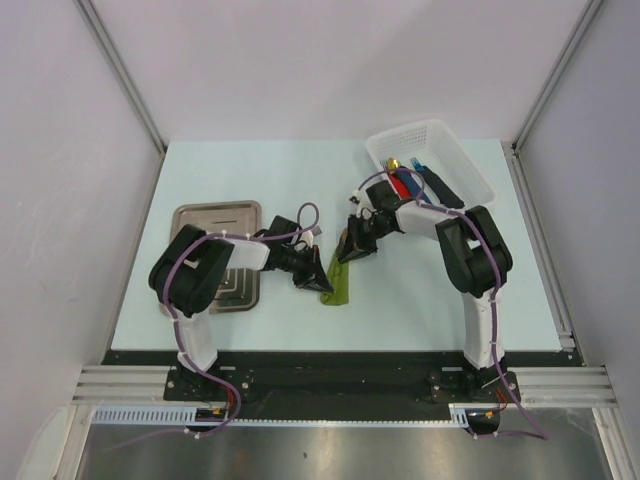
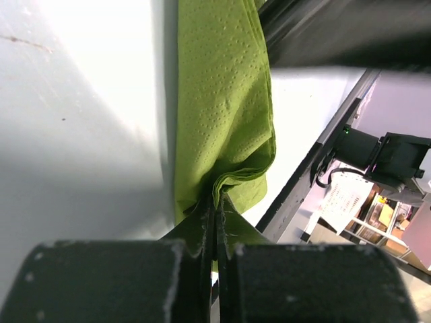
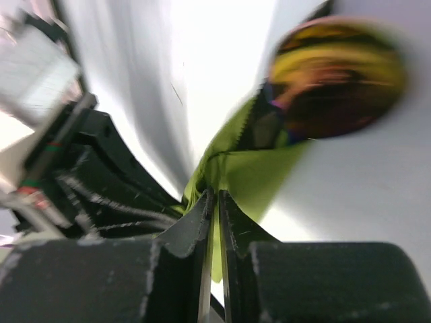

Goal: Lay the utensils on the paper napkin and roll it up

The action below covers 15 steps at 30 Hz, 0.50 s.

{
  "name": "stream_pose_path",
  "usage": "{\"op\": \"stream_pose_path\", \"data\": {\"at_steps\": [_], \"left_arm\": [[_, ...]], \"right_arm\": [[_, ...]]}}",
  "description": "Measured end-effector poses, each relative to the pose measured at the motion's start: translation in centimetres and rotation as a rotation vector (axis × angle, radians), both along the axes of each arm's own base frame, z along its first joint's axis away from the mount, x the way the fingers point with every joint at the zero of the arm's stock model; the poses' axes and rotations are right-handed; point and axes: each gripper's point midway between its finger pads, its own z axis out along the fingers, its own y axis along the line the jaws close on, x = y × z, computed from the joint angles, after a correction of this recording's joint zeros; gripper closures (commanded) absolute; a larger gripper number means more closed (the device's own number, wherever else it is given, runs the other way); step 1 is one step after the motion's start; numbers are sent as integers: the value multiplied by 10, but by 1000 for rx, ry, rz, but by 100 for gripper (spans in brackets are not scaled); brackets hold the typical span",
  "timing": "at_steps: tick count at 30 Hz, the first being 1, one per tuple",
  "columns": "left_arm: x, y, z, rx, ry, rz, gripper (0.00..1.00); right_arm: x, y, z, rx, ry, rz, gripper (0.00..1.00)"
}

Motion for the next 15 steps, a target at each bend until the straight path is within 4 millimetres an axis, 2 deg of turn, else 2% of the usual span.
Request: {"op": "stream_pose_path", "data": {"at_steps": [6, 15], "left_arm": [[0, 0, 0, 0, -2, -5, 100], [0, -1, 1, -3, 0, -12, 100]], "right_arm": [[21, -18, 18, 31, -28, -63, 90], [6, -8, 12, 33, -16, -30, 93]]}}
